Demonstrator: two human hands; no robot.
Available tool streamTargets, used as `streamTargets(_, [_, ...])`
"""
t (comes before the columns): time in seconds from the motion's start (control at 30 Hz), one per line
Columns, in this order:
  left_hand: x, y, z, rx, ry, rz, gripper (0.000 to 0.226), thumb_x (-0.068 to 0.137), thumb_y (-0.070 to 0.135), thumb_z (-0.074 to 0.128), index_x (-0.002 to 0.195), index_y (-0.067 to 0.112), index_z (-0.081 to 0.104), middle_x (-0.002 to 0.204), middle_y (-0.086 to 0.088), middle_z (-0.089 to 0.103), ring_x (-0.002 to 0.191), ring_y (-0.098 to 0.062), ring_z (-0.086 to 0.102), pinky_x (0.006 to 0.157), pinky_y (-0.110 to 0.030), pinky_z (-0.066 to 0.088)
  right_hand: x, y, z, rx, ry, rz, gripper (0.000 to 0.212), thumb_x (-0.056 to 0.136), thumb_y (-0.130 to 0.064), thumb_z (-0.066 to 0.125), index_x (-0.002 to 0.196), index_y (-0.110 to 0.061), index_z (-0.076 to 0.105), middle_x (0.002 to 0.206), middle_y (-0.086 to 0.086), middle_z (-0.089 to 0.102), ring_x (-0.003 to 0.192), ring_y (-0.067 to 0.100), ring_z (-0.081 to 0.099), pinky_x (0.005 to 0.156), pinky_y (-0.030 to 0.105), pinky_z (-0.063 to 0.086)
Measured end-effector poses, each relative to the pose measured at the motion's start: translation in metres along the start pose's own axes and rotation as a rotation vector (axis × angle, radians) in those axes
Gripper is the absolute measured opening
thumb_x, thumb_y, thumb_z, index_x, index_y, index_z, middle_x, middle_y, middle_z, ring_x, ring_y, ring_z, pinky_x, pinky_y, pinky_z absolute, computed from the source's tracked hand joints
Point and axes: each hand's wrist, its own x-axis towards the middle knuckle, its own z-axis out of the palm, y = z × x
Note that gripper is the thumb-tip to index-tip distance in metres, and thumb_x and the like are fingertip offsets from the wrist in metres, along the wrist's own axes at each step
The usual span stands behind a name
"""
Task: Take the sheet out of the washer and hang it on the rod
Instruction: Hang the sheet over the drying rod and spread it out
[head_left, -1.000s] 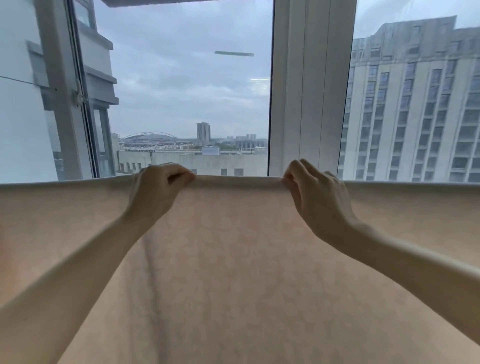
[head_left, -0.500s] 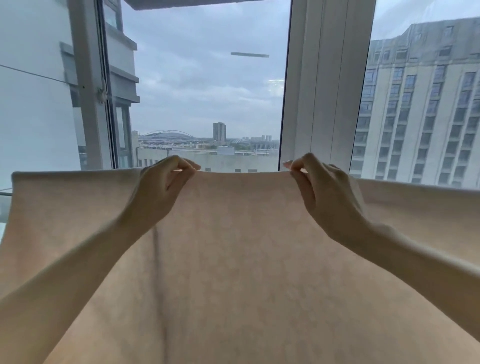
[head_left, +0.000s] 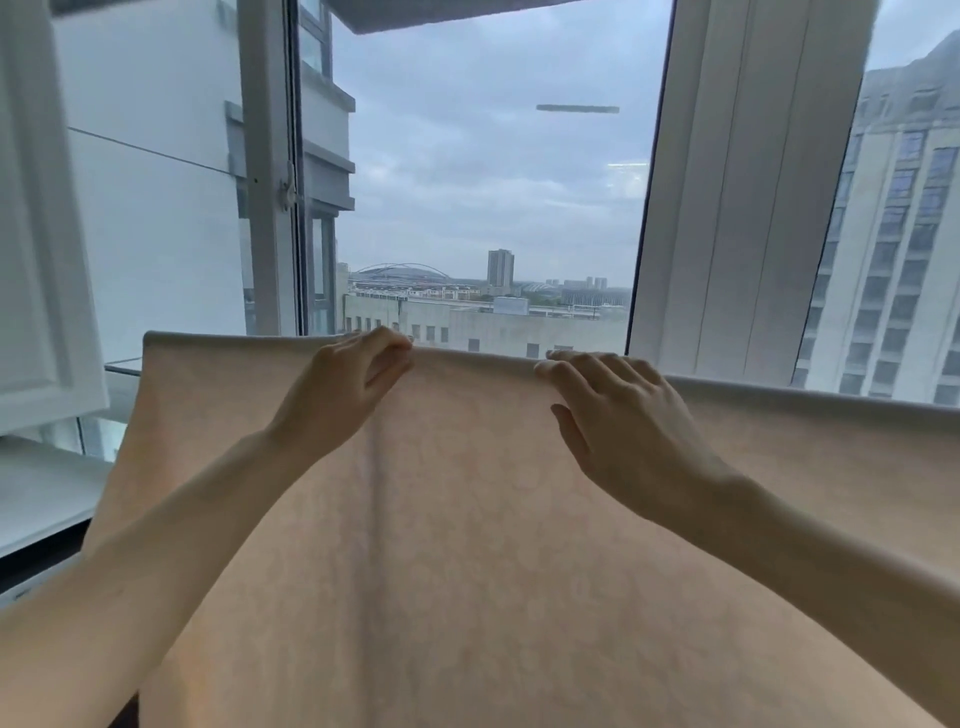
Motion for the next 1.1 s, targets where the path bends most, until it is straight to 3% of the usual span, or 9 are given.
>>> streamTargets(0.17, [-0.004,-0.035,-0.020,0.099,0.014,0.031,0.022,0.094,0.022,0.059,0.112,0.013,0.068,0.112,-0.001,0.070,0.106,-0.014,0.064,0.094,-0.022,0.045,0.033,-0.031,0.024,0.033,-0.010,-0.042,0.036,0.090,-0.023,0.059,0.125,-0.013,0.055,0.125,0.006,0.059,0.106,0.030,0.061,0.088,0.046,0.049])
streamTargets(0.23, [-0.004,-0.047,-0.027,0.067,0.032,0.022,0.022,0.094,0.019,0.059,0.113,0.013,0.070,0.116,0.001,0.069,0.110,-0.009,0.061,0.098,-0.016,0.043,0.048,-0.045,0.034,0.039,-0.021,-0.052,0.038,0.089,-0.024,0.059,0.125,-0.011,0.055,0.124,0.008,0.059,0.103,0.032,0.061,0.086,0.047,0.049])
streamTargets(0.37, [-0.004,-0.077,-0.040,0.025,0.011,-0.045,0.024,0.095,0.021,0.057,0.114,0.014,0.070,0.112,0.003,0.070,0.101,-0.002,0.062,0.087,0.002,0.037,0.076,-0.075,0.050,0.052,-0.036,-0.050,0.039,0.091,-0.027,0.056,0.126,-0.010,0.053,0.122,0.007,0.059,0.104,0.032,0.060,0.085,0.047,0.049])
streamTargets(0.6, [-0.005,-0.160,-0.071,0.038,-0.123,-0.080,0.028,0.094,0.022,0.058,0.119,0.014,0.067,0.118,-0.001,0.068,0.105,-0.009,0.063,0.083,0.005,0.034,0.120,-0.130,0.077,0.095,-0.082,0.028,0.053,0.090,-0.032,0.056,0.137,-0.012,0.043,0.133,0.005,0.051,0.114,0.030,0.054,0.096,0.045,0.043])
streamTargets(0.73, [0.000,-0.212,-0.092,0.045,-0.131,-0.135,0.023,0.092,0.014,0.062,0.113,0.012,0.071,0.110,-0.002,0.071,0.102,-0.014,0.065,0.081,0.003,0.033,0.150,-0.159,0.088,0.030,-0.170,0.082,0.047,0.096,-0.039,0.045,0.136,-0.014,0.042,0.131,0.005,0.050,0.114,0.029,0.053,0.095,0.044,0.043])
streamTargets(0.83, [0.002,-0.251,-0.105,0.011,-0.155,-0.161,0.022,0.089,0.013,0.066,0.110,0.012,0.072,0.107,-0.006,0.072,0.098,-0.014,0.066,0.086,-0.016,0.041,0.169,-0.175,0.093,-0.008,-0.190,0.132,0.038,0.099,-0.039,0.039,0.125,-0.013,0.051,0.120,0.005,0.056,0.107,0.030,0.055,0.090,0.043,0.045])
streamTargets(0.97, [-0.001,-0.295,-0.119,-0.021,-0.176,-0.211,0.022,0.086,0.016,0.070,0.108,0.017,0.073,0.106,-0.004,0.073,0.096,-0.008,0.063,0.089,-0.021,0.043,0.185,-0.184,0.102,-0.009,-0.115,0.176,0.022,0.100,-0.028,0.043,0.105,-0.013,0.059,0.097,0.004,0.063,0.088,0.026,0.061,0.073,0.036,0.044])
streamTargets(1.03, [-0.002,-0.305,-0.123,-0.061,-0.169,-0.215,0.022,0.083,0.014,0.073,0.105,0.016,0.074,0.102,-0.003,0.073,0.096,-0.011,0.066,0.090,-0.019,0.043,0.189,-0.186,0.106,-0.012,-0.090,0.204,0.014,0.099,-0.024,0.046,0.097,-0.015,0.056,0.087,0.002,0.063,0.079,0.024,0.061,0.067,0.034,0.041])
streamTargets(1.1, [-0.002,-0.312,-0.125,-0.116,-0.140,-0.214,0.019,0.080,0.011,0.075,0.096,0.020,0.075,0.092,0.003,0.074,0.089,-0.006,0.067,0.085,-0.008,0.043,0.191,-0.190,0.110,-0.013,-0.064,0.220,0.007,0.097,-0.020,0.051,0.090,-0.017,0.052,0.078,-0.001,0.060,0.071,0.023,0.058,0.066,0.034,0.043])
